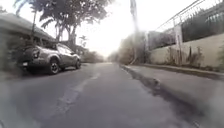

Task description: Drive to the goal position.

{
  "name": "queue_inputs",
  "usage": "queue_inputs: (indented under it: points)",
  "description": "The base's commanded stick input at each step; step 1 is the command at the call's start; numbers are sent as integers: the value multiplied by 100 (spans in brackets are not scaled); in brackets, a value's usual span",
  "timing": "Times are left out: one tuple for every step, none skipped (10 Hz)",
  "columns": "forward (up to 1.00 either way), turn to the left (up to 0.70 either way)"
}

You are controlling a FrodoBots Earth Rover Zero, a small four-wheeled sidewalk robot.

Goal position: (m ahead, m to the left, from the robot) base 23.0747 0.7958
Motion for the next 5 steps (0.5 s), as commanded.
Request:
queue_inputs:
  points:
    - [100,4]
    - [100,4]
    - [100,4]
    - [100,4]
    - [100,4]
